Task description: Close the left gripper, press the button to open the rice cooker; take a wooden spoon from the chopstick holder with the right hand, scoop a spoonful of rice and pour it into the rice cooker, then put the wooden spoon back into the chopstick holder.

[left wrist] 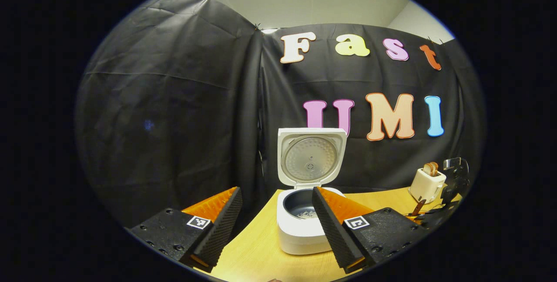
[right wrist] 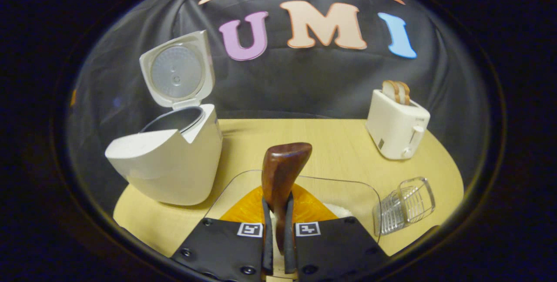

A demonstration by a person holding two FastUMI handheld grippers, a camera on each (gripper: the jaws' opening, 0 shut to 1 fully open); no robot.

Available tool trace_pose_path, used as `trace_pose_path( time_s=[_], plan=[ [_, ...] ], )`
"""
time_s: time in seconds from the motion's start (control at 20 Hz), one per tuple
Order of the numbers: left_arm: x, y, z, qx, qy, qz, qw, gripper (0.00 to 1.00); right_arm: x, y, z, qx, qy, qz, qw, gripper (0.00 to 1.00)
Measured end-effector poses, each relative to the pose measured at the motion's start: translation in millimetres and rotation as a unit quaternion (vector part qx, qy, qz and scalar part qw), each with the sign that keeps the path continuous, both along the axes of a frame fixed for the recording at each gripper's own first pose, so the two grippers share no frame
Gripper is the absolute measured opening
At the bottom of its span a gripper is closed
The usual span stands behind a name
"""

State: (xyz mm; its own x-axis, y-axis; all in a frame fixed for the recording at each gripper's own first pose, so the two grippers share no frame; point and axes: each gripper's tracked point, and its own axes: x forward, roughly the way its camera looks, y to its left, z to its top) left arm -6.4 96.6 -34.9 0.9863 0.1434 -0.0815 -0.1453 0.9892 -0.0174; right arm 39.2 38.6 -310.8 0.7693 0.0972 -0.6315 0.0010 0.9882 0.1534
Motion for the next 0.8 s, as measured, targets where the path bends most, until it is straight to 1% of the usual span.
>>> trace_pose_path(
  time_s=[0.05, 0.15, 0.2, 0.25, 0.3, 0.35, 0.4, 0.45, 0.55, 0.7, 0.8],
  plan=[
    [1.7, -1.2, 0.9, -0.001, -0.001, -0.002, 1.000, 0.95, 0.1, -4.8, -2.5, 0.027, 0.011, -0.019, 0.999, 0.12],
    [3.4, -5.3, 1.4, -0.001, -0.002, -0.006, 1.000, 0.94, 0.2, -17.2, -5.2, 0.076, 0.029, -0.053, 0.995, 0.12],
    [4.2, -6.3, 1.2, 0.000, -0.003, -0.008, 1.000, 0.94, 0.2, -22.7, -6.5, 0.098, 0.038, -0.067, 0.992, 0.13],
    [5.1, -7.9, 2.4, 0.001, -0.003, -0.009, 1.000, 0.95, -0.6, -28.5, -9.4, 0.121, 0.048, -0.083, 0.988, 0.12],
    [6.0, -9.2, 3.7, 0.002, -0.005, -0.010, 1.000, 0.94, -1.3, -33.0, -9.9, 0.145, 0.055, -0.097, 0.983, 0.13],
    [6.0, -10.7, 4.8, 0.004, -0.005, -0.012, 1.000, 0.95, -1.5, -39.4, -11.4, 0.165, 0.061, -0.109, 0.978, 0.14],
    [6.4, -12.0, 5.5, 0.005, -0.006, -0.013, 1.000, 0.94, -1.8, -42.0, -10.5, 0.179, 0.065, -0.116, 0.975, 0.13],
    [6.6, -14.4, 6.5, 0.006, -0.006, -0.015, 1.000, 0.95, -2.6, -45.0, -8.7, 0.191, 0.065, -0.122, 0.972, 0.12],
    [7.8, -19.2, 7.7, 0.009, -0.006, -0.019, 1.000, 0.94, -0.9, -49.4, -1.1, 0.210, 0.064, -0.129, 0.967, 0.13],
    [8.9, -26.1, 9.9, 0.015, -0.005, -0.025, 1.000, 0.93, 3.4, -55.4, 8.0, 0.256, 0.067, -0.151, 0.953, 0.12],
    [10.6, -29.3, 12.1, 0.020, -0.008, -0.027, 0.999, 0.95, 7.1, -63.2, 13.9, 0.271, 0.066, -0.170, 0.945, 0.13]
  ],
)
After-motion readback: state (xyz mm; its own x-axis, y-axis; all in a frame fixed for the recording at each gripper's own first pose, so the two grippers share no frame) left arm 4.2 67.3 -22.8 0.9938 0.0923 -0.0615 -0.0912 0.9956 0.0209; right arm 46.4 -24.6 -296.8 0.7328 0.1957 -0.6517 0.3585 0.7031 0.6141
